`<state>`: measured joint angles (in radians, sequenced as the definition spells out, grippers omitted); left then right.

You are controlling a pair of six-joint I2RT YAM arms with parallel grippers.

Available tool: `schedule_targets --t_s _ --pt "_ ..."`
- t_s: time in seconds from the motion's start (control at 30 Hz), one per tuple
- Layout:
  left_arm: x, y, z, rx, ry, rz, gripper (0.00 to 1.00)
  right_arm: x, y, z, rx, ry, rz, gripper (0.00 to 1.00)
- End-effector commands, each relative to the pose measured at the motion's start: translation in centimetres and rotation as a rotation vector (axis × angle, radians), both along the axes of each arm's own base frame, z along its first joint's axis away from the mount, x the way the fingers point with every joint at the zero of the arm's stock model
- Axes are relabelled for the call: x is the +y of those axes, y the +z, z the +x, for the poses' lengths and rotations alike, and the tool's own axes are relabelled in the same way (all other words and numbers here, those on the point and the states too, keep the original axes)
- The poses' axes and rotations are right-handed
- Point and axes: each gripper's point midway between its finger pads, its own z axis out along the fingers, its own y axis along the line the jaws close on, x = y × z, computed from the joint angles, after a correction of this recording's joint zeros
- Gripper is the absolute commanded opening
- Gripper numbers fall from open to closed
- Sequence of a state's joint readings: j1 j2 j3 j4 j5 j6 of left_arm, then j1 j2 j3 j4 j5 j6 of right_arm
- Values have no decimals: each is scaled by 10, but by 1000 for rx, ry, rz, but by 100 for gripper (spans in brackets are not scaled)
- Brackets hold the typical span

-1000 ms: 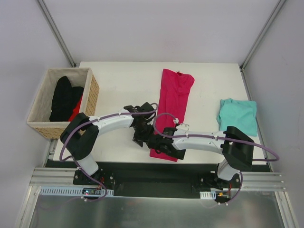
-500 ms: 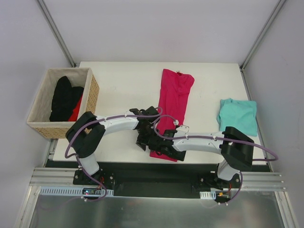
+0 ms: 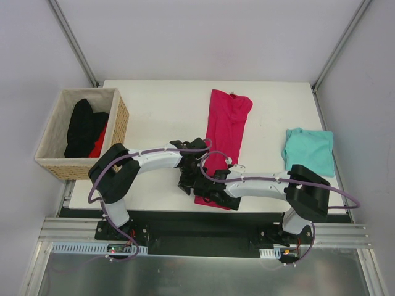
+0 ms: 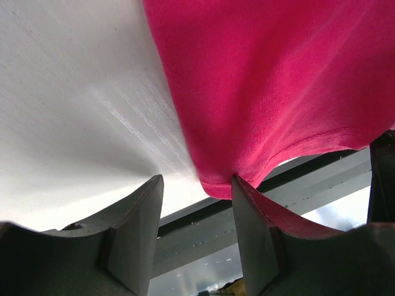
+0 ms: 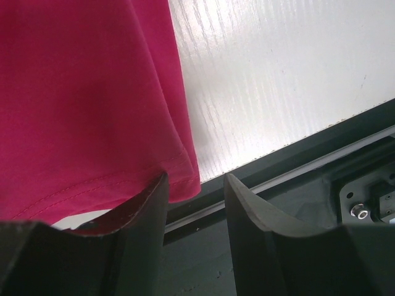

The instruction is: Fold and stack the t-shirts

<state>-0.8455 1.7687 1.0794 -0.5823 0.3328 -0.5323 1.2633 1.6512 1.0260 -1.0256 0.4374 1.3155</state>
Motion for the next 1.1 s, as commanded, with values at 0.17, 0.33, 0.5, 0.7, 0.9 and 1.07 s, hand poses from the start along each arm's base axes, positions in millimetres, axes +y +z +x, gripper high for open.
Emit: schedule_targets --t_s 0.17,0.33,0.5,0.7,0.9,1.07 --pt "-7 6 -2 2 -2 -11 48 -4 -4 -5 15 -1 -5 44" --pt "-7 6 -2 2 1 -11 48 -3 -10 -7 26 -1 9 44" --pt "-7 6 -3 7 5 -9 48 1 -11 -5 24 17 5 44" --pt "-5 5 -5 10 5 -4 48 1 -14 -4 26 15 9 44" --pt "-3 4 -6 13 10 1 48 4 -19 -6 34 11 19 44" --pt "-1 1 -9 23 17 11 48 3 -24 -6 36 6 25 43"
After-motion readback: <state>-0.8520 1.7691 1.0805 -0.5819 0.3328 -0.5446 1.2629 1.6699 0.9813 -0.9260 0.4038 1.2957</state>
